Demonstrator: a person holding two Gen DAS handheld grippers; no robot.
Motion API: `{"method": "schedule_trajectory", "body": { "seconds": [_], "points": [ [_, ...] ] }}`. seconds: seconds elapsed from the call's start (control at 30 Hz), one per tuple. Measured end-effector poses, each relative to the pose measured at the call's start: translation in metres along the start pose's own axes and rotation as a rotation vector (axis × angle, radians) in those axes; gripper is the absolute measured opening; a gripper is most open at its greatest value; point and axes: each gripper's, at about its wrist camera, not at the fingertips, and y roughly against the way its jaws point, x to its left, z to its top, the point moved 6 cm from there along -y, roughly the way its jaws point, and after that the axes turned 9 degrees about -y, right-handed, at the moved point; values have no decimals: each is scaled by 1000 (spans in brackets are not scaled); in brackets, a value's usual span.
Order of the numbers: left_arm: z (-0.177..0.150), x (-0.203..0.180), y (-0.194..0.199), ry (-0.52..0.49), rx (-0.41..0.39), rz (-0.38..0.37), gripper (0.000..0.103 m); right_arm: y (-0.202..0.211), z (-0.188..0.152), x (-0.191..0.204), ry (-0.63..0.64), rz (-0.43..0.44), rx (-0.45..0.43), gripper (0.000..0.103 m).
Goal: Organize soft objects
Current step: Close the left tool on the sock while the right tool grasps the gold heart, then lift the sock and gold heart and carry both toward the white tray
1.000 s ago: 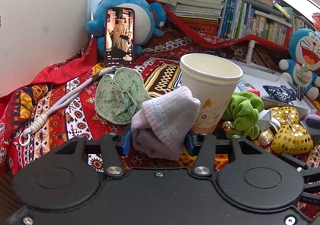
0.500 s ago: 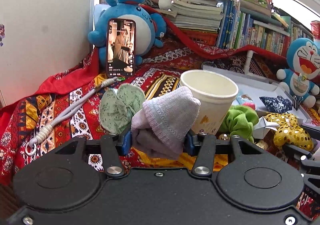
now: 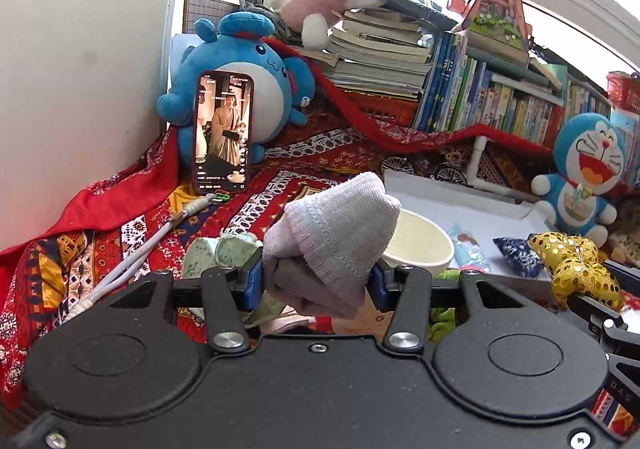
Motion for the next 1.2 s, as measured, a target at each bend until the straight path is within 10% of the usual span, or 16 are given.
{"method": "schedule_trajectory", "body": {
  "seconds": [1.2],
  "points": [
    [67, 7, 26, -2, -76, -32, 47, -6, 20, -66, -162, -54, -18, 47]
  ]
}}
